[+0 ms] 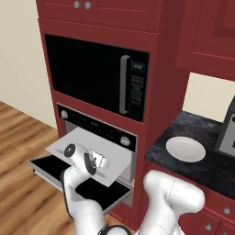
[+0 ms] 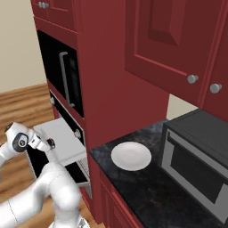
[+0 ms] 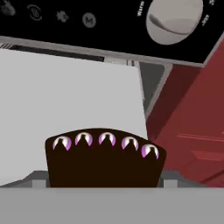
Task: Take the baked cake out of the oven and place it on the plate for cooling. Then close the oven door.
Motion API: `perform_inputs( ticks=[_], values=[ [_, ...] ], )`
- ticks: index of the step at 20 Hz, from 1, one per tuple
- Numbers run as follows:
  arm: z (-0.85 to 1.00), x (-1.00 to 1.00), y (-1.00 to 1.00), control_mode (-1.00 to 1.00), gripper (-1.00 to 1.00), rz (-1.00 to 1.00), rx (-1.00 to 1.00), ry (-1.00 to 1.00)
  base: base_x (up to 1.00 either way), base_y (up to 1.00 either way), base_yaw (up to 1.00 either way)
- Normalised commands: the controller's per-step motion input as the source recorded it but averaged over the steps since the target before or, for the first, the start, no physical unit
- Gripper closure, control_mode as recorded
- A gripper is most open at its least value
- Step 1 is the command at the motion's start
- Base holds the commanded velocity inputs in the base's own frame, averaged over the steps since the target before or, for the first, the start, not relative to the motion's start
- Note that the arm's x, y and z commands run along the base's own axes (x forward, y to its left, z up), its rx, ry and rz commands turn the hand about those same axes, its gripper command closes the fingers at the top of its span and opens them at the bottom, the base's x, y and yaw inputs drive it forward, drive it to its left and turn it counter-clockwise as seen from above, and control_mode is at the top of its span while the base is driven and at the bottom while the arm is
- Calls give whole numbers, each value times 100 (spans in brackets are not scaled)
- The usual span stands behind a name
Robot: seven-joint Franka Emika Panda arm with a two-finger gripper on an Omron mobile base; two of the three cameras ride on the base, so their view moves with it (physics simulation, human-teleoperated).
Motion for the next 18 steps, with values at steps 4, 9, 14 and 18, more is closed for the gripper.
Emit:
perform_inputs(
  ticks=[4,9,14,18],
  values=[
    [94,-100,-58,-100,100,9,13,-11,0,0,0],
    [100,-100,-53,-100,100,1,21,3,0,0,0],
    [95,-100,-60,-100,100,0,24,5,0,0,0],
    [82,-78,-55,-100,100,0,14,2,0,0,0]
  ],
)
